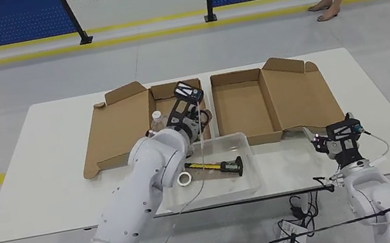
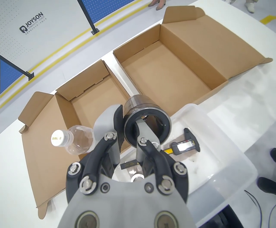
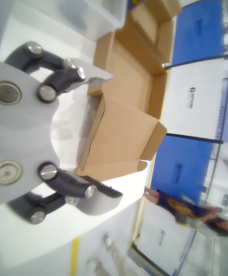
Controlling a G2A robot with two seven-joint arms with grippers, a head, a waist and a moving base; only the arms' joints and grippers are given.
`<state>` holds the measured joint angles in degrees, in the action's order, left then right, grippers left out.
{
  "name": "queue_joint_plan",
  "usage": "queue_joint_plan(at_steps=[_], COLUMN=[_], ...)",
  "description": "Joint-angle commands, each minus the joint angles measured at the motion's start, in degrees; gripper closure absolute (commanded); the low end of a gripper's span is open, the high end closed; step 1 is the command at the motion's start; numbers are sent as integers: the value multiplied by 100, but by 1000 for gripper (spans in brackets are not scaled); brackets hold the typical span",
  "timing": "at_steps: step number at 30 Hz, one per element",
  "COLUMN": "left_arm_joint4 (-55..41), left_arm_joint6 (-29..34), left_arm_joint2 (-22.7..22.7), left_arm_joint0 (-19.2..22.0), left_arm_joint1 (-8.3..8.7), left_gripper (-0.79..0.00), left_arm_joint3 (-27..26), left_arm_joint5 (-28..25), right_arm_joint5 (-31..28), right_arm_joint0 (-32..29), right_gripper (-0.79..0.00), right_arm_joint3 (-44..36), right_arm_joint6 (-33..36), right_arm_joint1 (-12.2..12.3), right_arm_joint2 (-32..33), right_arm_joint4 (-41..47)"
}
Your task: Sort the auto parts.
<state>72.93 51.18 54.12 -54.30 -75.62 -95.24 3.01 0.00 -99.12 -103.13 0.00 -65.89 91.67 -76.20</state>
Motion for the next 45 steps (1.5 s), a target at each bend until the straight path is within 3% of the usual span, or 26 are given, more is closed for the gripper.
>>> queue_joint_plan(at_steps=[1, 7, 14, 34, 39, 45], left_arm_joint4=[17, -20, 20, 25, -61, -323], left_arm_joint6=[-27, -115, -232, -384, -411, -345], left_arm_joint2=[-74, -281, -481, -391, -415, -680], left_arm_joint0=[142, 505, 804, 800, 1158, 1691], left_arm_joint1=[-39, -171, -299, -300, -423, -666], left_gripper=[0, 0, 0, 0, 0, 0], left_arm_joint3=[273, 1003, 1459, 1530, 1960, 2848], left_arm_joint5=[29, 128, 120, 187, 501, 769], right_arm_joint5=[0, 0, 0, 0, 0, 0], right_arm_joint0=[0, 0, 0, 0, 0, 0], right_gripper=[-785, -785, -785, -785, -785, -785], right_arm_joint3=[0, 0, 0, 0, 0, 0], right_arm_joint6=[0, 0, 0, 0, 0, 0], right_arm_joint1=[0, 0, 0, 0, 0, 0], right_arm_joint2=[0, 0, 0, 0, 0, 0], right_arm_joint4=[0, 0, 0, 0, 0, 0])
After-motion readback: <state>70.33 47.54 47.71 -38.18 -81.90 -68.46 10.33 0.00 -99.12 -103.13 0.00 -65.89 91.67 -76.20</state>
